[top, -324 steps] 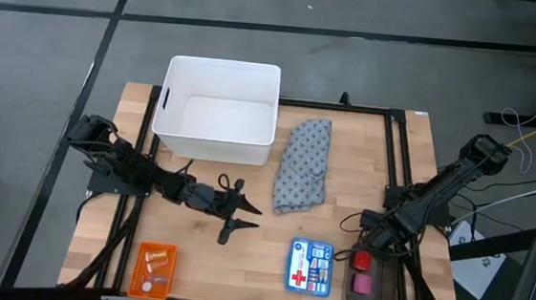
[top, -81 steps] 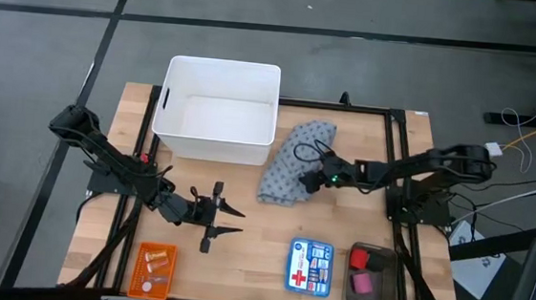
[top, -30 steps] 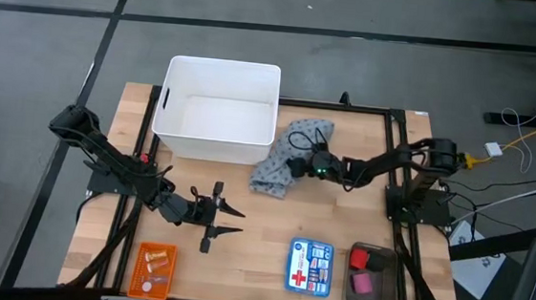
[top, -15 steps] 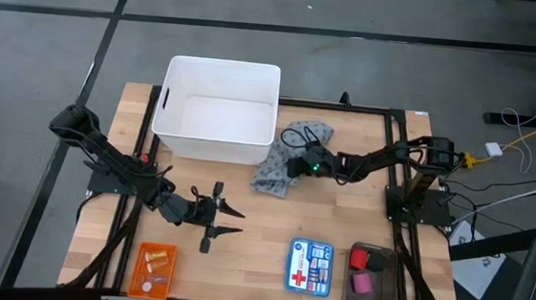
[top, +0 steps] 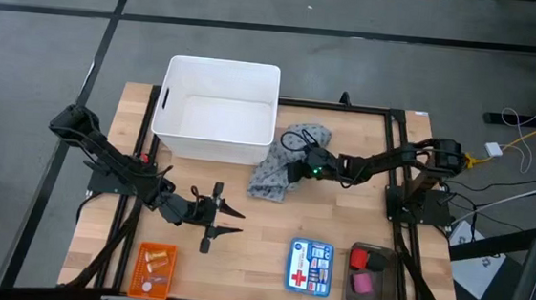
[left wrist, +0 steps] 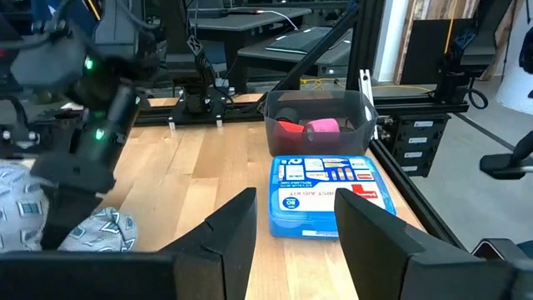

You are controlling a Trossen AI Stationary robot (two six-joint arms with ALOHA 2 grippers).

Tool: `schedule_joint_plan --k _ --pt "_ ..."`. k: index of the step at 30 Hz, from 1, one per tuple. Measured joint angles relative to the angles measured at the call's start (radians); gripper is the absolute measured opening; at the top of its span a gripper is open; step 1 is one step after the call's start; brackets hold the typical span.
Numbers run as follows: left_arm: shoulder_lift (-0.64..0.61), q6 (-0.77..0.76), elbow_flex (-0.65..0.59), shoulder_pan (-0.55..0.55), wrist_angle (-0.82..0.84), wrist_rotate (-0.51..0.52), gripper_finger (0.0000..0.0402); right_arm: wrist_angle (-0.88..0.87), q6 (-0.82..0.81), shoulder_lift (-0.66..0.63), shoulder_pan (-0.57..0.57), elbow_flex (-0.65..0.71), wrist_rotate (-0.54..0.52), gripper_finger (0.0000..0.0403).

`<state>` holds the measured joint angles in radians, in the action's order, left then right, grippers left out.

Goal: Pick & place medical supplies in basket/bin
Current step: Put the patient gown into the white bin

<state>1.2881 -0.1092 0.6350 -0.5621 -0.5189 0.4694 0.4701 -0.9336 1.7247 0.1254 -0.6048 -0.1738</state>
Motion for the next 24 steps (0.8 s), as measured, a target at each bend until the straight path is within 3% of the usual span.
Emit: schedule_joint_plan --k 8,16,24 --pt "0.000 0.015 0.000 0.000 0.000 0.000 0.0157 -0.089 0.022 -0.159 -0.038 0.000 -0.023 0.0027" --pt "0.000 0.016 0.000 0.000 -0.001 -0.001 0.0158 -0.304 0.026 -0.369 -0.105 0.000 -0.127 0.0027" --pt "0.000 0.019 0.000 0.000 -0.008 -0.018 0.0155 -0.401 0.055 -0.582 -0.134 0.000 -0.210 0.0027"
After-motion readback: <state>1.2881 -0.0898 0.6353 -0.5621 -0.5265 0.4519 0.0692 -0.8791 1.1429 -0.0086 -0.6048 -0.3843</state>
